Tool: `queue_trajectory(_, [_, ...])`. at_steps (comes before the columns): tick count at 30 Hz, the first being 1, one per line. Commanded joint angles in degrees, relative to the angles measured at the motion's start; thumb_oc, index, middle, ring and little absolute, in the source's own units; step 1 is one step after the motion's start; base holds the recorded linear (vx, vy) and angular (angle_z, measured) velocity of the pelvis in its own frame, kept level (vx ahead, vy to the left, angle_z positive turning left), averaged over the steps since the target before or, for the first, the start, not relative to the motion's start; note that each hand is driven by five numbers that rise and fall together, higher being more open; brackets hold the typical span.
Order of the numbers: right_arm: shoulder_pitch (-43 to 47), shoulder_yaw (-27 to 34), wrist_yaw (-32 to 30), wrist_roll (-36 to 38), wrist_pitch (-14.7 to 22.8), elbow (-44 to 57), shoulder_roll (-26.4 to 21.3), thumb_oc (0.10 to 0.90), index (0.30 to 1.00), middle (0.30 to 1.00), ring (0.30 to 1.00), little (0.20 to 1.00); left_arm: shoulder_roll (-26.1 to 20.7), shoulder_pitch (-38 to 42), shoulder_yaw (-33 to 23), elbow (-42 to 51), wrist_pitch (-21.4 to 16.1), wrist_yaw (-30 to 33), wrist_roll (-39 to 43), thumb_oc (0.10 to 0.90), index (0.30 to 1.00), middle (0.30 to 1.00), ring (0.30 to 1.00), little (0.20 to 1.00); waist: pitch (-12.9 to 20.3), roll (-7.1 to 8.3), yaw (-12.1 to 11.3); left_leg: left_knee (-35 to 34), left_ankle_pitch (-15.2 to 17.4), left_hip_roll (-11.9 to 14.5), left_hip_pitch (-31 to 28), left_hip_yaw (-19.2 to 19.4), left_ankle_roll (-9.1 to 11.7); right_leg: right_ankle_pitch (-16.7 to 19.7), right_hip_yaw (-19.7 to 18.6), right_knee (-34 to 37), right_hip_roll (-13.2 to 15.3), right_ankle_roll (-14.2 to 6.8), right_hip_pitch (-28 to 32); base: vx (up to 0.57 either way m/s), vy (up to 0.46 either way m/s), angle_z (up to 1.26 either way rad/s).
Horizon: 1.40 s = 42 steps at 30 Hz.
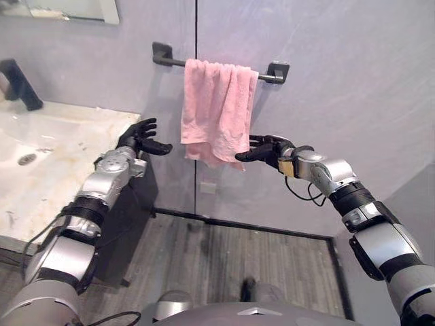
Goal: Organize the bathroom.
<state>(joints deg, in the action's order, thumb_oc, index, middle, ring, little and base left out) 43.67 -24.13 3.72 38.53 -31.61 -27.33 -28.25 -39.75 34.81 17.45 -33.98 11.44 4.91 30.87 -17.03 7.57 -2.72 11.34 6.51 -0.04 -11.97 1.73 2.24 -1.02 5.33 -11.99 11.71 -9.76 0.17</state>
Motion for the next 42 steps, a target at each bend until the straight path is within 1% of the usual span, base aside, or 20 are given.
queue_trajectory(1, [7.0,2.3,2.4,-2.6,4.2,2.0,-5.0,0.8,0.9,0.9,0.9,0.9,1.2,4.2,-1.9,1.6,-5.4,1.0,0.8,0.8,0.9,0.9,0.9,0.9,6.6,-5.83,0.6,-3.8,-4.8,0.1,1.3,-3.5,-0.7,4.7,2.8,-0.1,-2.0,-0.9,0.7,-0.01,-0.042,0.27])
queue_trajectory(2, [7.6,1.6,2.1,-2.9,4.7,1.3,-5.0,0.8,0.9,0.9,0.9,0.9,1.6,5.2,-1.5,0.5,-6.2,0.7,1.4,0.8,0.9,0.9,0.9,0.9,6.6,-5.95,0.6,-4.2,-5.0,0.3,1.3,-3.5,-0.5,4.3,3.0,1.3,-2.7,-0.3,1.9,-0.05,-0.035,0.3])
queue_trajectory(4, [10.4,-0.4,0.0,-1.9,7.4,-1.5,-4.7,0.8,0.9,0.9,0.9,0.9,2.2,8.4,0.1,-1.6,-7.4,1.1,2.0,0.8,0.9,0.9,0.9,0.9,5.6,-6.39,0.2,-3.9,-5.4,1.0,3.1,-3.3,-0.1,3.6,3.3,1.8,-3.3,0.2,1.5,-0.26,-0.048,0.36])
queue_trajectory(6, [15.8,-3.1,-3.2,-0.8,11.9,-5.6,-4.0,0.8,0.9,0.9,0.9,0.9,2.1,14.8,2.2,-4.5,-9.7,1.5,3.1,0.8,0.9,0.9,0.9,0.9,2.3,-6.78,-0.6,-2.9,-5.9,1.6,7.2,-3.0,0.1,3.5,3.1,1.3,-3.6,0.5,-0.9,-0.51,-0.091,0.25])
queue_trajectory(8, [20.0,-4.6,-5.1,0.7,14.8,-7.5,-4.1,0.8,0.9,0.9,0.9,0.9,0.9,20.3,3.7,-6.1,-10.3,1.1,4.4,0.8,0.9,0.9,0.9,0.9,-0.3,-6.99,-0.9,-2.8,-6.5,2.2,9.9,-2.9,0.2,3.7,2.9,1.5,-4.1,0.4,-2.5,-0.45,-0.142,0.13])
queue_trajectory(9, [21.4,-4.9,-5.4,1.6,15.2,-8.1,-4.8,0.8,0.9,0.9,0.9,0.9,0.3,22.3,4.1,-6.8,-10.0,0.2,4.4,0.8,0.9,0.9,0.9,0.9,-1.0,-7.0,-0.9,-2.9,-6.8,2.5,10.6,-2.9,0.3,3.8,2.8,1.8,-4.4,0.4,-2.6,-0.24,-0.17,0.17])
queue_trajectory(10, [21.8,-4.9,-4.9,3.0,15.5,-8.7,-6.1,0.8,0.9,0.9,0.9,0.9,-0.9,23.6,4.6,-7.3,-9.3,-1.4,3.9,0.8,0.9,0.9,0.9,0.9,-1.0,-6.88,-1.0,-3.6,-7.2,2.6,10.1,-3.1,0.5,4.1,2.8,2.9,-4.7,0.2,-1.7,0.04,-0.119,0.14])
queue_trajectory(12, [21.3,-4.6,-4.5,3.6,15.2,-8.6,-6.8,0.8,0.9,0.9,0.9,0.9,-1.4,23.5,4.5,-7.5,-8.8,-2.2,4.0,0.8,0.9,0.9,0.9,0.9,-0.6,-6.8,-1.1,-4.2,-7.3,2.6,9.3,-3.3,0.6,4.3,2.9,3.7,-4.8,0.1,-0.7,0.14,-0.052,0.13])
queue_trajectory(14, [19.3,-3.8,-3.3,3.9,14.4,-8.4,-7.6,0.8,0.9,0.9,0.9,0.9,-2.1,22.1,4.0,-7.8,-8.1,-3.5,3.8,0.8,0.9,0.9,0.9,0.9,1.1,-6.76,-1.0,-5.6,-7.4,2.6,7.2,-3.4,0.9,4.5,3.0,5.0,-4.9,-0.2,1.4,0.26,0.004,0.11])
queue_trajectory(15, [17.8,-3.4,-3.0,4.0,13.7,-8.0,-7.7,0.8,0.9,0.9,0.9,0.9,-2.0,20.5,3.8,-8.1,-8.0,-4.1,3.2,0.8,0.9,0.9,0.9,0.9,2.5,-6.81,-0.9,-6.5,-7.4,2.6,5.6,-3.3,1.0,4.6,3.2,5.8,-4.8,-0.3,2.8,0.33,0.033,0.1])
queue_trajectory(18, [14.7,-2.5,-2.5,2.8,12.7,-7.2,-7.2,0.8,0.9,0.9,0.9,0.9,-1.2,17.5,3.5,-7.9,-8.1,-4.2,2.0,0.8,0.9,0.9,0.9,0.9,5.0,-7.01,-0.4,-8.3,-7.5,2.6,2.9,-2.6,1.3,4.4,3.4,7.0,-4.5,-0.4,5.1,0.28,0.063,0.04])
queue_trajectory(19, [12.2,-2.1,-2.3,1.5,11.9,-6.1,-6.9,0.8,0.9,0.9,0.9,0.9,-0.2,15.2,3.6,-7.4,-8.9,-4.0,1.7,0.8,0.9,0.9,0.9,0.9,6.8,-7.24,0.1,-9.4,-7.5,2.4,1.2,-2.1,1.5,4.2,3.5,7.9,-4.4,-0.3,6.8,0.23,0.095,-0.01])
queue_trajectory(22, [11.9,-2.1,-2.3,1.3,11.9,-5.9,-6.8,0.8,0.9,0.9,0.9,0.9,-0.1,14.9,3.6,-7.4,-9.0,-4.0,1.7,0.8,0.9,0.9,0.9,0.9,6.9,-7.27,0.2,-9.5,-7.5,2.4,1.0,-2.0,1.5,4.2,3.5,8.0,-4.4,-0.3,7.0,0.09,0.045,-0.06])
queue_trajectory(23, [9.4,-1.3,-2.8,-0.1,12.1,-4.7,-6.3,0.8,0.9,0.9,0.9,0.9,1.2,12.7,3.6,-6.4,-10.2,-3.9,1.0,0.8,0.9,0.9,0.9,0.9,8.0,-7.63,0.6,-10.1,-7.4,2.6,-0.2,-1.4,1.7,4.1,3.6,8.7,-4.2,-0.2,8.2,0.11,0.052,-0.07])
queue_trajectory(25, [8.6,-1.0,-3.4,0.0,12.6,-4.2,-6.2,0.8,0.9,0.9,0.9,0.9,1.7,11.7,3.7,-5.5,-10.6,-3.8,1.1,0.8,0.9,0.9,0.9,0.9,8.3,-7.86,0.8,-10.1,-7.4,2.6,-0.6,-1.2,1.8,4.0,3.6,8.9,-4.0,-0.2,8.7,0.07,0.043,-0.02])
queue_trajectory(31, [7.9,-0.3,-3.3,-0.1,12.5,-3.6,-6.2,0.8,0.9,0.9,0.9,0.9,2.7,9.4,3.4,-4.2,-10.8,-4.0,0.9,0.8,0.9,0.9,0.9,0.9,9.6,-7.97,1.0,-10.3,-7.9,2.7,-0.9,-0.8,2.0,4.3,3.5,9.5,-3.9,-0.1,9.3,0.03,0.017,0.0])
queue_trajectory(32, [7.4,0.1,-3.2,-0.2,12.4,-2.7,-5.9,0.8,0.9,0.9,0.9,0.9,3.3,8.0,3.0,-3.5,-10.4,-4.7,1.3,0.8,0.9,0.9,0.9,0.9,10.4,-8.06,1.1,-10.7,-7.9,2.8,-1.3,-0.6,2.1,4.2,3.6,9.8,-3.9,-0.1,9.8,0.07,0.017,0.0])
queue_trajectory(36, [6.8,0.5,-2.9,-1.0,10.8,-1.3,-4.9,0.8,0.9,0.9,0.9,0.9,5.2,5.5,2.8,-2.6,-9.3,-8.9,2.1,0.8,0.9,0.9,0.9,0.9,11.9,-8.24,1.5,-11.0,-8.2,3.2,-2.2,0.0,2.3,4.1,3.8,10.2,-4.0,0.2,10.8,0.07,0.022,0.01])
queue_trajectory(39, [6.8,0.3,-2.9,-1.1,10.2,-0.8,-4.6,0.8,0.9,0.9,0.9,0.9,5.8,5.0,3.2,-2.4,-9.2,-9.4,1.7,0.8,0.9,0.9,0.9,0.9,12.3,-8.34,1.7,-11.0,-8.2,3.3,-2.4,0.3,2.4,4.0,3.8,10.2,-4.0,0.2,11.1,0.02,0.008,0.0])
queue_trajectory(42, [6.5,0.5,-2.7,-1.0,10.2,-0.9,-4.4,0.8,0.9,0.9,0.9,0.9,6.4,4.5,3.5,-2.1,-7.7,-11.6,2.5,0.8,0.9,0.9,0.9,0.9,12.7,-8.5,2.0,-11.0,-8.4,3.6,-2.7,0.7,2.5,3.9,3.8,10.1,-4.0,0.3,11.3,0.03,0.017,-0.03])
